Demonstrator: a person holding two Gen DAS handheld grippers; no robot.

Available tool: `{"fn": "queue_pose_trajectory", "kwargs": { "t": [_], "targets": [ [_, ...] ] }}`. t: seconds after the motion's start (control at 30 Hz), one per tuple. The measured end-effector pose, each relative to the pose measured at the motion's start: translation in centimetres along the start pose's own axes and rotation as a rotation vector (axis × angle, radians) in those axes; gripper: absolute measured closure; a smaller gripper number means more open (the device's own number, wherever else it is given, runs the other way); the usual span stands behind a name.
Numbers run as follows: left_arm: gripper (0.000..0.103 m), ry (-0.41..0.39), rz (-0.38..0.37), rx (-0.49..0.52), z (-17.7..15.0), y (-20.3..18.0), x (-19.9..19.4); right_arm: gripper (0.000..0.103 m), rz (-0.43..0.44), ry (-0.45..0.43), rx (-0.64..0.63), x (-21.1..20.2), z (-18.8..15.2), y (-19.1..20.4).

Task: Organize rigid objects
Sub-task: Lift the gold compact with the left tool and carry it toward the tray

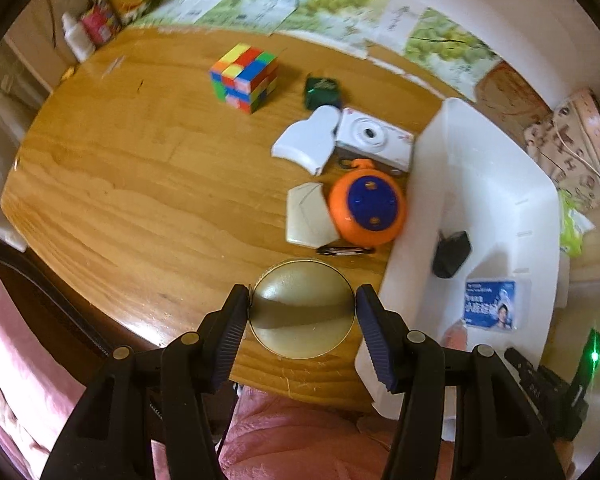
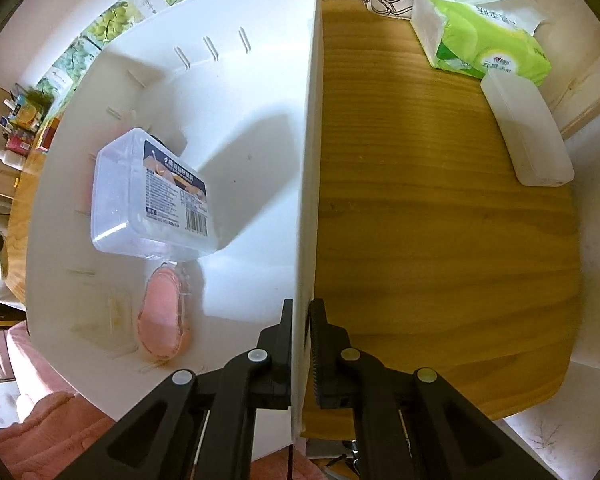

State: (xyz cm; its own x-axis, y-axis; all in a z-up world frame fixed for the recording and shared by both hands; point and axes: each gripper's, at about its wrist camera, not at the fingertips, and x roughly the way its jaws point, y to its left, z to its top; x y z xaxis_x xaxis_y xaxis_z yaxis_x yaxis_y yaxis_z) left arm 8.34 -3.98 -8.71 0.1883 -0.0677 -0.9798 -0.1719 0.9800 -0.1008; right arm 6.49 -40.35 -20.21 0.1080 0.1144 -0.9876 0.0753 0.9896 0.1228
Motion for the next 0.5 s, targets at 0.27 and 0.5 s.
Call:
{"fn": "queue_pose_trajectory", "kwargs": {
  "t": [0.27, 0.5],
  "targets": [
    [0.044, -0.034, -0.011, 0.146, -0.7, -3.7, -2.6, 0.097, 0.01, -0.016, 0.014, 0.2, -0.8, -0.4],
    [0.044, -0.062, -0.057, 0.298, -1.6, -8.2, -3.8, 0.096, 0.019, -0.025, 0.029, 0.8, -1.6, -0.9]
  ]
}}
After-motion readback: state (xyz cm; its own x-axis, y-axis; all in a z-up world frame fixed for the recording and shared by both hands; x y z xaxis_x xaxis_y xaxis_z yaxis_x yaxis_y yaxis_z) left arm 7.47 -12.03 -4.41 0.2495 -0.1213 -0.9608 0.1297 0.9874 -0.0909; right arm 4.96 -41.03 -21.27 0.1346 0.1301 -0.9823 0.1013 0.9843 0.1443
